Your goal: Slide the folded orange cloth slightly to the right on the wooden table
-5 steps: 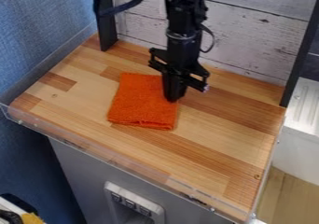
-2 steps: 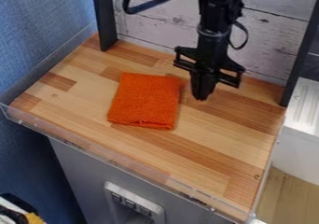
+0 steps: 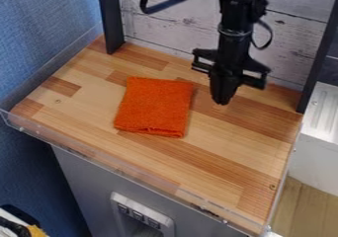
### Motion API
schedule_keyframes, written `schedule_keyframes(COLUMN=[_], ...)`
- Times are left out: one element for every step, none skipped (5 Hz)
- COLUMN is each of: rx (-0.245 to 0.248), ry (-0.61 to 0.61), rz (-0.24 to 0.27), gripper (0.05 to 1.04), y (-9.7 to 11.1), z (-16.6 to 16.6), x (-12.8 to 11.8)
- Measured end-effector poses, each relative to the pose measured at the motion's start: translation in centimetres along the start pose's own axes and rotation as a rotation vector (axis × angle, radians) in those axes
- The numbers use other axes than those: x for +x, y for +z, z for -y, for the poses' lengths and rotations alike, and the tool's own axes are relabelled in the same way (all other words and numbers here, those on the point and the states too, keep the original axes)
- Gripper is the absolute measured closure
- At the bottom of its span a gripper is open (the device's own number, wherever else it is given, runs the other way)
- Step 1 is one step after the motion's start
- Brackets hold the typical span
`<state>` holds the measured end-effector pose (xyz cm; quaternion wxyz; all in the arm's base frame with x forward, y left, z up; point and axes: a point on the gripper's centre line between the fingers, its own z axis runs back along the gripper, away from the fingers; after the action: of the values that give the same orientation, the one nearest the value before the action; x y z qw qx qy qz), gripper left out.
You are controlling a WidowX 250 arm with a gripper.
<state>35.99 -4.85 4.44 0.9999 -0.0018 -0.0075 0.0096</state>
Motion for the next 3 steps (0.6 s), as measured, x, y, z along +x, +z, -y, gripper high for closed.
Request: schedule_keyframes(rx=[-0.001,-0.004,-0.008], ry=[-0.019,-0.022,-0.015], rz=[-0.042,-0.034,-0.025], gripper=[0.586,0.294,0.085], y=[0.3,1.7,2.8], z=[0.0,-0.8,-2.5], x=[-0.6,-1.1,-2.3])
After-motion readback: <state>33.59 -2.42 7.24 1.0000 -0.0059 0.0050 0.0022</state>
